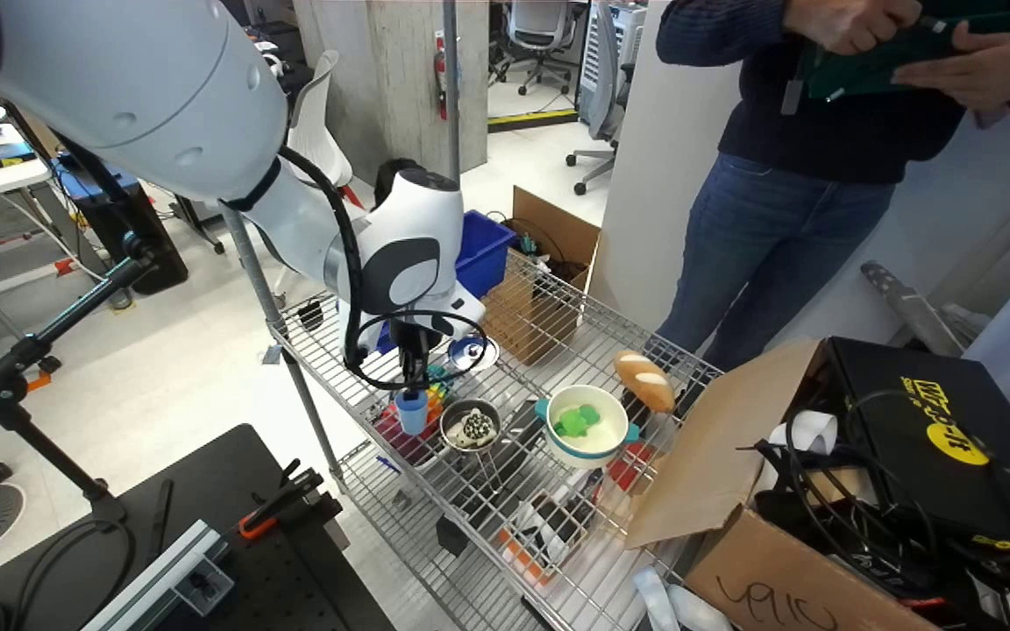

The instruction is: Move the blue cup to the left.

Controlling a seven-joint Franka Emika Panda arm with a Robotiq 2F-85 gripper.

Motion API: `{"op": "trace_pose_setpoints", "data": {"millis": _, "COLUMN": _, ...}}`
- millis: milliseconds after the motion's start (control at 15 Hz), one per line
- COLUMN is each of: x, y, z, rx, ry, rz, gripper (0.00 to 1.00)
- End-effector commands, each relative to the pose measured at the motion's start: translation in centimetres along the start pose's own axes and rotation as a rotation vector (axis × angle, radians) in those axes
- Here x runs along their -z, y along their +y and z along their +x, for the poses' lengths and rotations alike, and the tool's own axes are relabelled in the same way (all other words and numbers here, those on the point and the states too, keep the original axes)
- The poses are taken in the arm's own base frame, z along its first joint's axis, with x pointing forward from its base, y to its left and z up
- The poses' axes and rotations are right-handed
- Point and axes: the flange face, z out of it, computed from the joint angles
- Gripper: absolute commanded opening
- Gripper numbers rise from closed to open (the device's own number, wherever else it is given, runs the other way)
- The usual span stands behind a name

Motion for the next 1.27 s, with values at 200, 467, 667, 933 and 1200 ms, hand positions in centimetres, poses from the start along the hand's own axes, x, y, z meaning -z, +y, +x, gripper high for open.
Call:
{"op": "trace_pose_setpoints", "data": {"millis": 200, "x": -1.5, "y": 0.8, "z": 1.4, "rx": -0.049, "ry": -0.023, "rz": 0.026, "gripper": 0.28}}
{"op": "trace_pose_setpoints", "data": {"millis": 467, "x": -0.5, "y": 0.8, "z": 1.3, "rx": -0.044, "ry": -0.016, "rz": 0.032, "gripper": 0.50}}
{"op": "trace_pose_setpoints", "data": {"millis": 667, "x": 2.0, "y": 1.2, "z": 0.3, "rx": -0.029, "ry": -0.003, "rz": 0.041, "gripper": 0.71}}
{"op": "trace_pose_setpoints", "data": {"millis": 933, "x": 8.7, "y": 2.1, "z": -2.8, "rx": -0.032, "ry": -0.013, "rz": 0.081, "gripper": 1.00}}
{"op": "trace_pose_setpoints", "data": {"millis": 1200, "x": 6.5, "y": 1.0, "z": -0.9, "rx": -0.030, "ry": 0.009, "rz": 0.064, "gripper": 1.00}}
